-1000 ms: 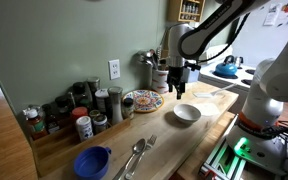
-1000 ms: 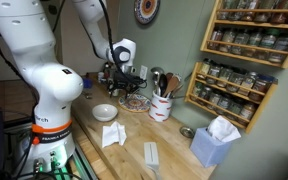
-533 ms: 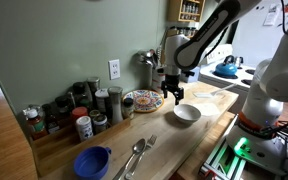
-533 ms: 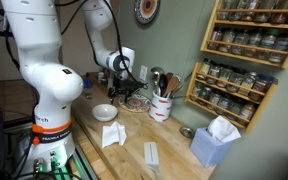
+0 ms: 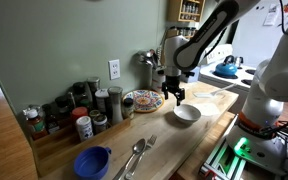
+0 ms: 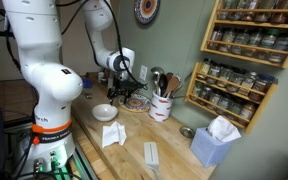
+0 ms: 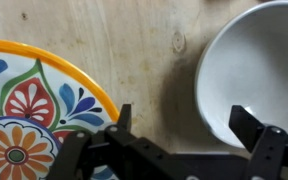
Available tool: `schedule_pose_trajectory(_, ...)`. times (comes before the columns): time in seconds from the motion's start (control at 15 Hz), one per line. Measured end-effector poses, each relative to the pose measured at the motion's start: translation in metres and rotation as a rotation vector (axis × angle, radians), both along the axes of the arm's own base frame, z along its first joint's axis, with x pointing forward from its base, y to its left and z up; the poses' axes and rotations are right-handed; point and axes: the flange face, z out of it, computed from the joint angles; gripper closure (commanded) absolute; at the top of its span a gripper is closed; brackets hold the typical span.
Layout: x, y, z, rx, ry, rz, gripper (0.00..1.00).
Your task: Move the bowl backwards, then move the plate forward
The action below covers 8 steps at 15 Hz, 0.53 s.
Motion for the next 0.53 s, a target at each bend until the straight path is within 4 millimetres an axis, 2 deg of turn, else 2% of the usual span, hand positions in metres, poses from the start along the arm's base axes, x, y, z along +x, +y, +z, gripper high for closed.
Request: schedule_pose_trajectory(0.53, -0.001, -0.004, -0.013, 0.007, 0.033, 0.139, 0.0)
